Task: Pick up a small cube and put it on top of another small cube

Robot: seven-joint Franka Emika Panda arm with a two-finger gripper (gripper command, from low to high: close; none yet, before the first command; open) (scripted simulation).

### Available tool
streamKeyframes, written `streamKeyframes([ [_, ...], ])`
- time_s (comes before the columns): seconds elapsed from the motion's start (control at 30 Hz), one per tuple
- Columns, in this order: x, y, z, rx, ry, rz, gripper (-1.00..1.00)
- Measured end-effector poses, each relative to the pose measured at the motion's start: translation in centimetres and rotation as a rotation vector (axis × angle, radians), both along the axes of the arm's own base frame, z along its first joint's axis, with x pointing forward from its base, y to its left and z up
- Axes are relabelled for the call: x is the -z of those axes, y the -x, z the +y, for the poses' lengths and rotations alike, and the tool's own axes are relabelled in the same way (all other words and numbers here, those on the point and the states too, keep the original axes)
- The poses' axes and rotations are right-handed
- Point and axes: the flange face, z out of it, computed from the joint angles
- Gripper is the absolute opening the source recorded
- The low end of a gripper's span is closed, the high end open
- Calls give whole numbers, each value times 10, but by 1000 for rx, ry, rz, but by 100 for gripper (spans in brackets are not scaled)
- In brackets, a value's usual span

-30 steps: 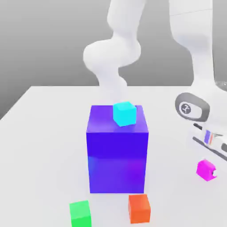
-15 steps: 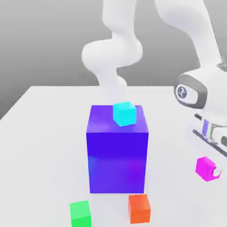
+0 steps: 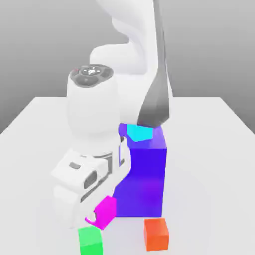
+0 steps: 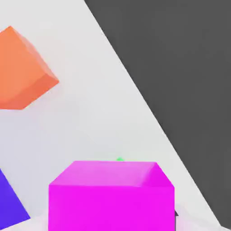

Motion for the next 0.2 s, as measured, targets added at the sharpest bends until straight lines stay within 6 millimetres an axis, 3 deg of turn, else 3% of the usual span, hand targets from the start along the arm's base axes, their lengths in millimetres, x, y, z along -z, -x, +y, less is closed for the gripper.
streamKeyframes([
  [0.07, 24, 1, -3, 11, -1, 0, -100],
  [0.1, 37, 2, -4, 13, -1, 1, 100],
  [0.2, 37, 2, -4, 13, -1, 1, 100],
])
